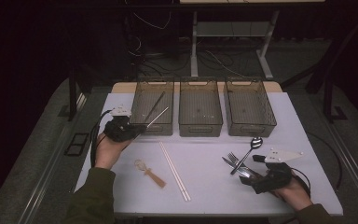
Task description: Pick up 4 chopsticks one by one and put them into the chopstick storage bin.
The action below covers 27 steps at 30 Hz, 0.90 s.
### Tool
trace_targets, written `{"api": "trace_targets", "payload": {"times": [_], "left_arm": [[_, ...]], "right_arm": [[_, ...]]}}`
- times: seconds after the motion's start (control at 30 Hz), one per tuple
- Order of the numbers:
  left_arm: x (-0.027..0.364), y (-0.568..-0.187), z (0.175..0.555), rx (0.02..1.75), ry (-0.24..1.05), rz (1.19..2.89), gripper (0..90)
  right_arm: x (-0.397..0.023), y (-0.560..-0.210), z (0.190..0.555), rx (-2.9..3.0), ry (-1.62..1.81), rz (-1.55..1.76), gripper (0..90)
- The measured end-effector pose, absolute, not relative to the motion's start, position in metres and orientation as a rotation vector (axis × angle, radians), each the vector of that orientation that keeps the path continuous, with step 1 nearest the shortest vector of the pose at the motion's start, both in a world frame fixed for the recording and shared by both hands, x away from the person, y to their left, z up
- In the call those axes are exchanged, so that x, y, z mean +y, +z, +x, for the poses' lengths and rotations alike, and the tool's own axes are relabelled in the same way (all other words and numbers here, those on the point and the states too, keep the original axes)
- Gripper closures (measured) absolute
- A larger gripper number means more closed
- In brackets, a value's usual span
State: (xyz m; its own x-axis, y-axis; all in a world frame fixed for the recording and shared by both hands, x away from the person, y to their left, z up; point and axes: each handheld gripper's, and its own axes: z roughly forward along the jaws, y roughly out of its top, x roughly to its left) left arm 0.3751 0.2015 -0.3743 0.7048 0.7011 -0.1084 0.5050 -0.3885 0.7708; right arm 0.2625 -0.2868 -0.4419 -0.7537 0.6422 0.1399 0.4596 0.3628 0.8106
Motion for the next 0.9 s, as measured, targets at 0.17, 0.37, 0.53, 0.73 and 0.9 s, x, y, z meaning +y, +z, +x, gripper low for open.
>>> {"api": "trace_targets", "payload": {"times": [0.17,0.37,0.53,0.73,0.9], "left_arm": [[0.202,-0.369,0.384,0.938,0.297,2.058,84.9],[0.203,-0.366,0.396,0.961,0.297,2.053,85.0],[0.201,-0.363,0.408,0.970,0.304,2.058,85.0],[0.196,-0.358,0.421,0.986,0.308,2.044,85.0],[0.190,-0.353,0.434,0.985,0.316,2.031,85.0]], "right_arm": [[-0.287,-0.442,0.262,2.417,1.342,0.994,1.4],[-0.287,-0.442,0.262,2.412,1.346,0.995,1.4],[-0.286,-0.442,0.262,2.411,1.349,0.993,1.5],[-0.287,-0.441,0.261,2.412,1.354,0.992,1.4],[-0.286,-0.442,0.262,2.410,1.350,0.995,1.5]]}}
